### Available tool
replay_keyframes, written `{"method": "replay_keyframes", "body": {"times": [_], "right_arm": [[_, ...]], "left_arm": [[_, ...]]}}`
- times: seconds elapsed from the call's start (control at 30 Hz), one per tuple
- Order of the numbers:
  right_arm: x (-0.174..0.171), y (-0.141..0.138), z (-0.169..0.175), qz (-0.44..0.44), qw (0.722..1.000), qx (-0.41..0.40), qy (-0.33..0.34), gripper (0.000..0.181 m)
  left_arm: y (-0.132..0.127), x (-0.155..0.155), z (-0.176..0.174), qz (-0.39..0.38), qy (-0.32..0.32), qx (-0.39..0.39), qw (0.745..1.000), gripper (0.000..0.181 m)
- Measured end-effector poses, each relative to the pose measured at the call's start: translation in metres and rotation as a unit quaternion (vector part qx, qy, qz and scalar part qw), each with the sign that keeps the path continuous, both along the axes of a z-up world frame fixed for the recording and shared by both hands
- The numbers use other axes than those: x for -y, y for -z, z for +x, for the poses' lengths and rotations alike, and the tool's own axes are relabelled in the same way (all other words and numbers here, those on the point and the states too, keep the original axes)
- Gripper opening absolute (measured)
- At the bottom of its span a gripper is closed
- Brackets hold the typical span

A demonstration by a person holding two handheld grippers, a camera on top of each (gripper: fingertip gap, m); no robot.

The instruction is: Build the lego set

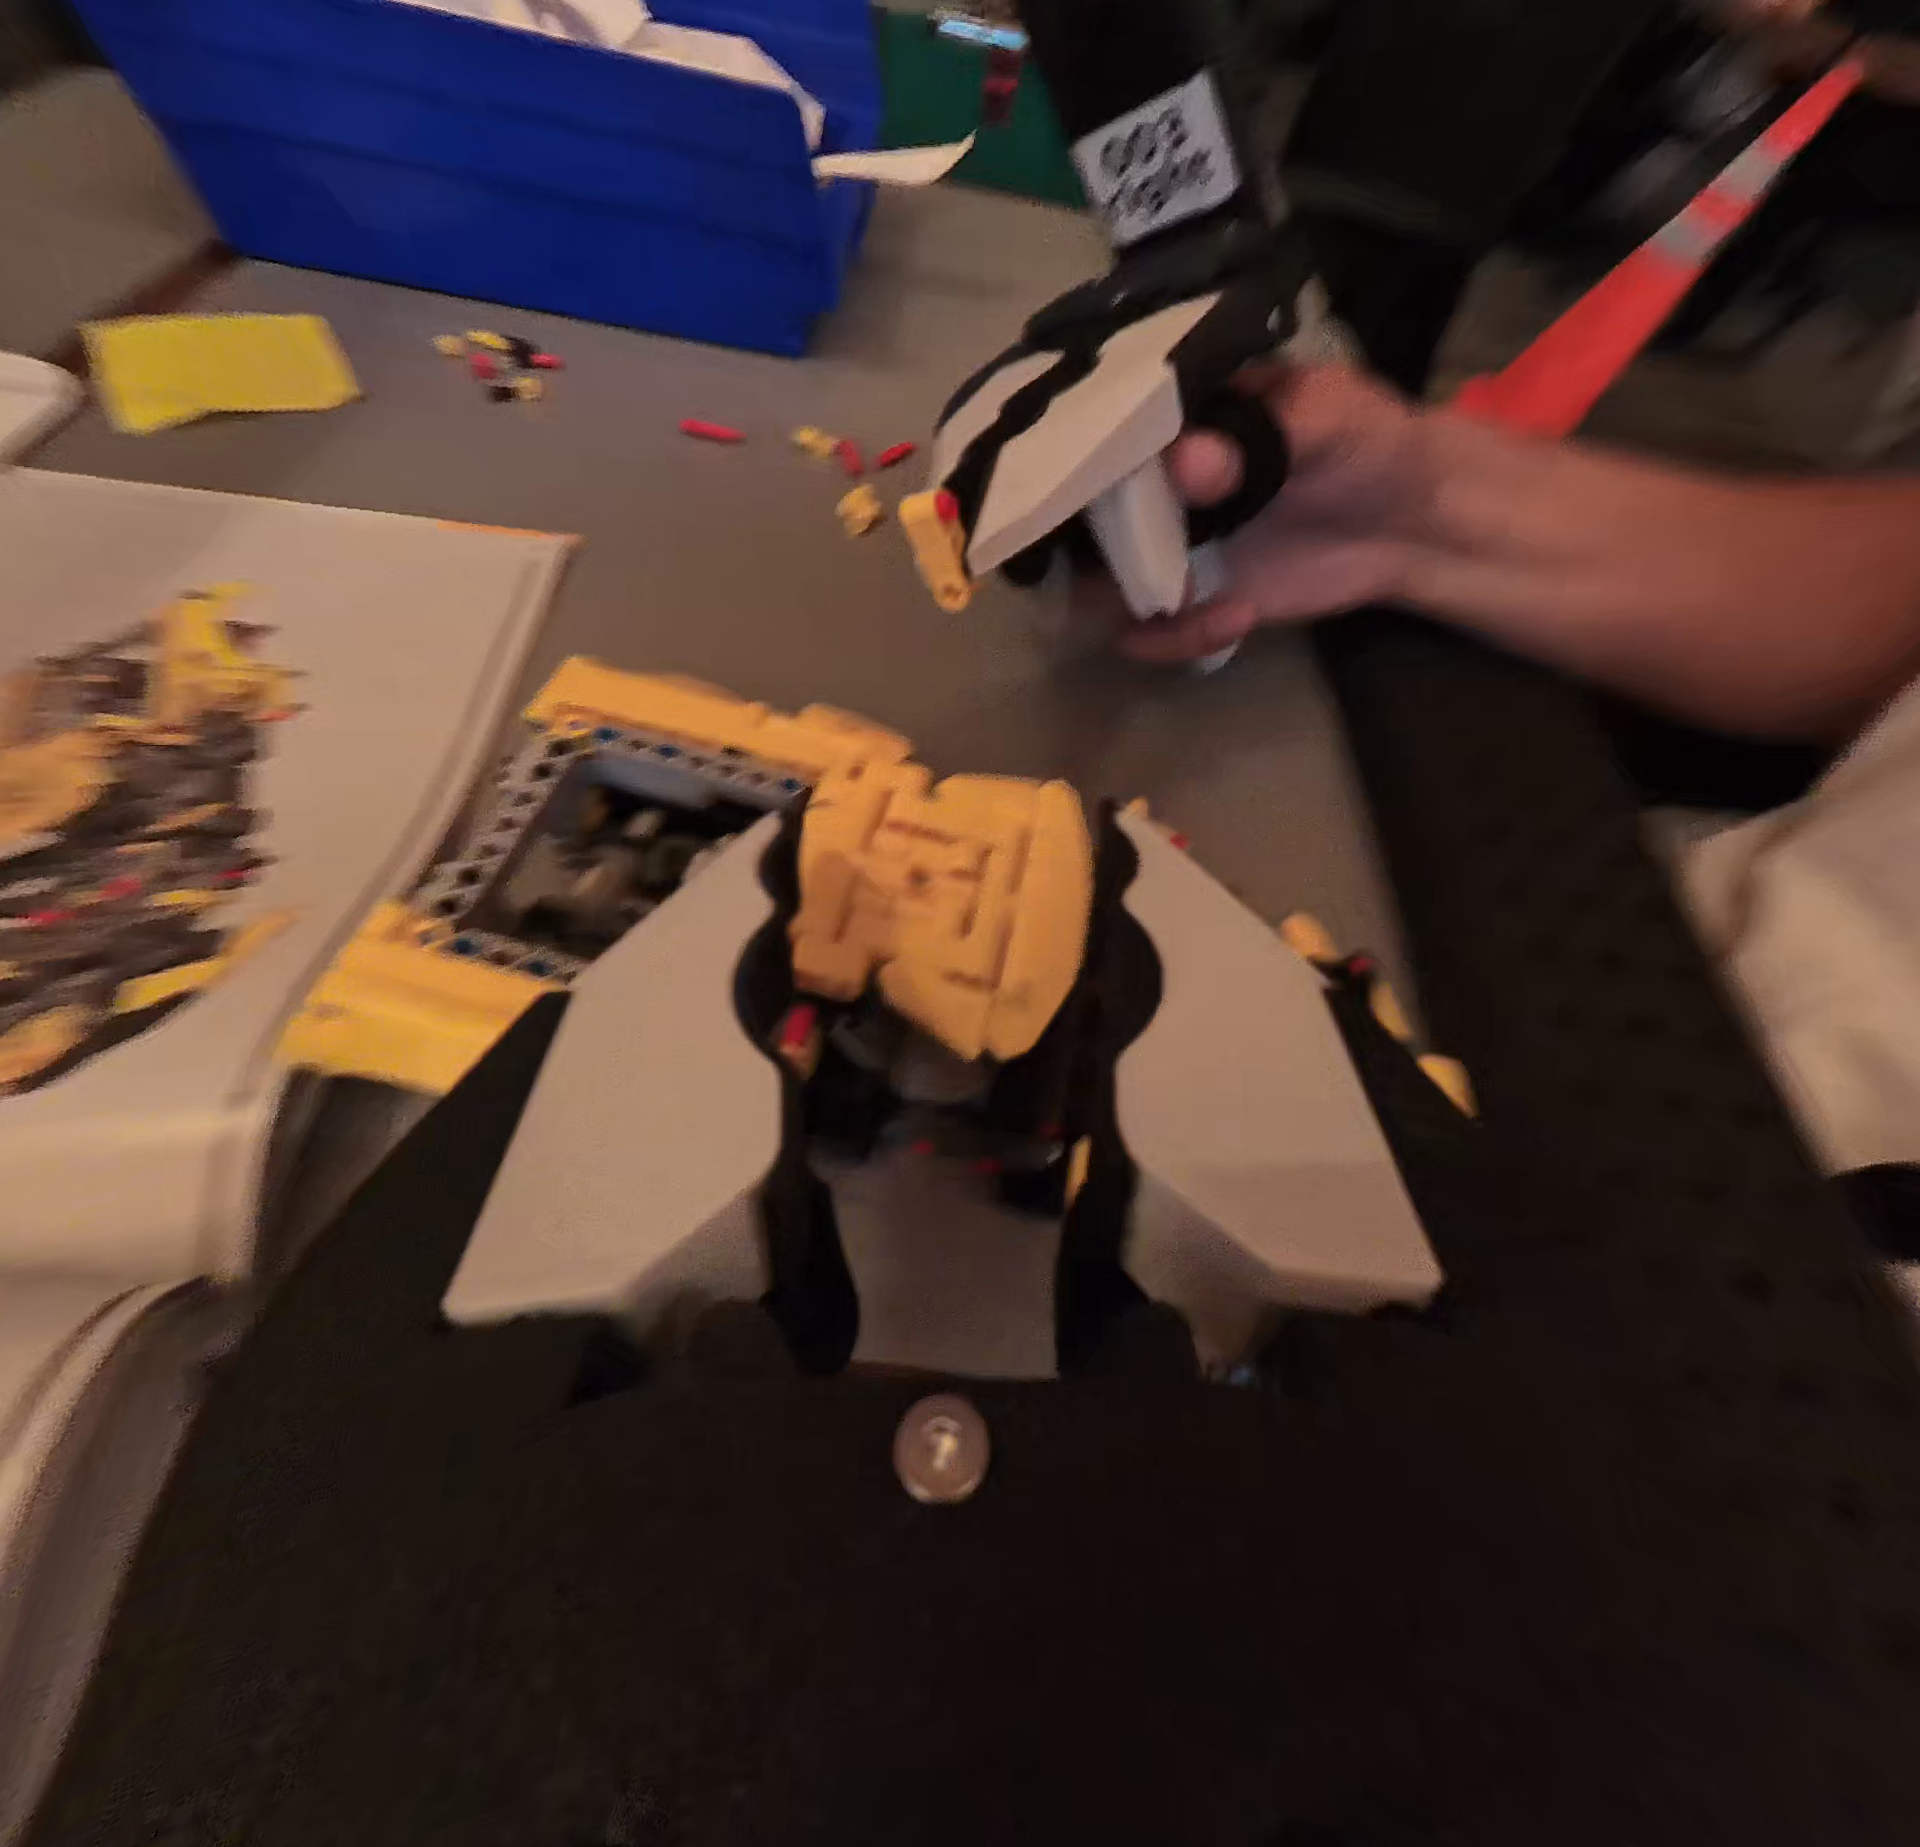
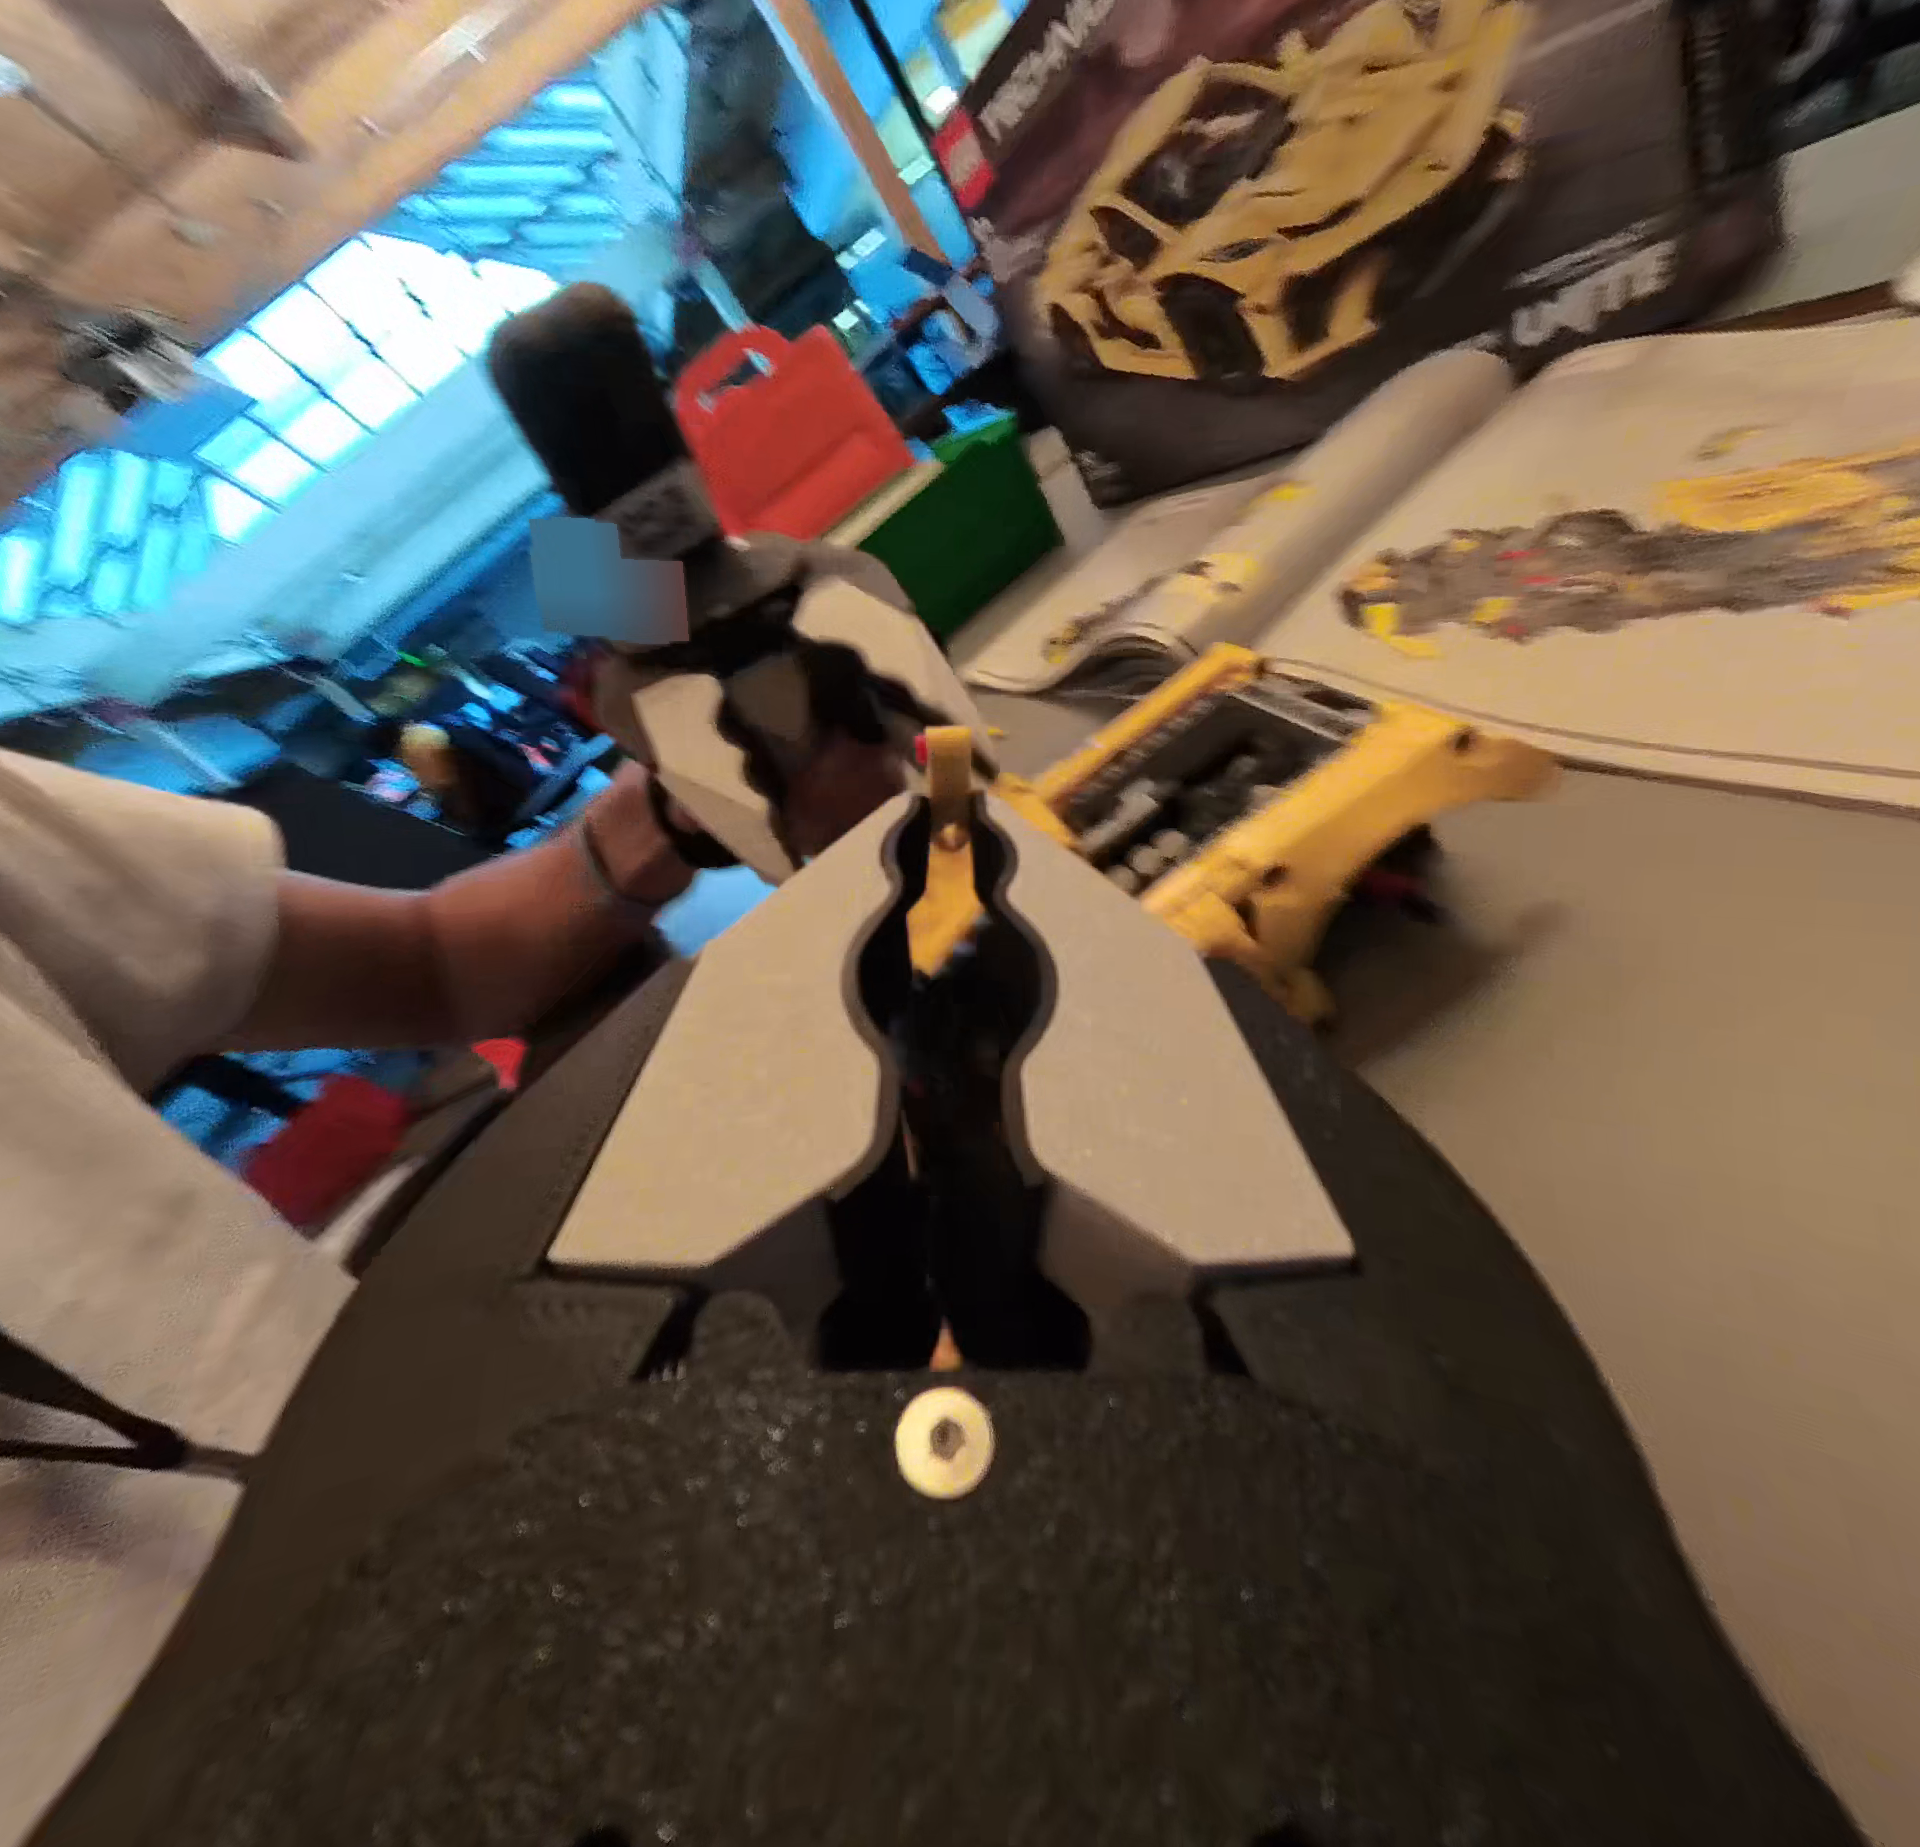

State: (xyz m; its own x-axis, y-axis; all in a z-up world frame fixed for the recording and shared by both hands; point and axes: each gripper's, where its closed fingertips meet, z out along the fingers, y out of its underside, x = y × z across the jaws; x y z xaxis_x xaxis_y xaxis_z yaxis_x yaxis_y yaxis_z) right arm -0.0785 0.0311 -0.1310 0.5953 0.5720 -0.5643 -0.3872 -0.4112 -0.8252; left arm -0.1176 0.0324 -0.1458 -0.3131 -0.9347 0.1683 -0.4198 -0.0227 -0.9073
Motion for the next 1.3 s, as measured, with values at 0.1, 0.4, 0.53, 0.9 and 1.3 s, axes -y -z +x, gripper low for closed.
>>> {"method": "replay_keyframes", "body": {"times": [0.1,0.4,0.53,0.9,1.3], "right_arm": [[0.001,0.034,0.008,-0.062,0.997,0.037,0.000,0.006],[-0.015,0.046,-0.010,-0.048,0.986,0.158,0.015,0.007],[-0.016,0.047,-0.007,0.018,0.958,0.287,0.023,0.007],[-0.005,0.053,-0.009,0.058,0.936,0.337,-0.085,0.007],[-0.008,0.053,-0.009,0.116,0.910,0.386,-0.100,0.006]], "left_arm": [[0.006,-0.016,-0.010,0.070,-0.014,0.017,0.997,0.069],[0.037,-0.006,-0.010,0.039,0.038,-0.045,0.998,0.074],[0.041,-0.007,-0.011,0.045,0.040,-0.055,0.997,0.072],[0.041,-0.007,-0.012,0.038,0.050,-0.052,0.997,0.072],[0.041,-0.007,-0.012,0.034,0.053,-0.041,0.997,0.071]]}}
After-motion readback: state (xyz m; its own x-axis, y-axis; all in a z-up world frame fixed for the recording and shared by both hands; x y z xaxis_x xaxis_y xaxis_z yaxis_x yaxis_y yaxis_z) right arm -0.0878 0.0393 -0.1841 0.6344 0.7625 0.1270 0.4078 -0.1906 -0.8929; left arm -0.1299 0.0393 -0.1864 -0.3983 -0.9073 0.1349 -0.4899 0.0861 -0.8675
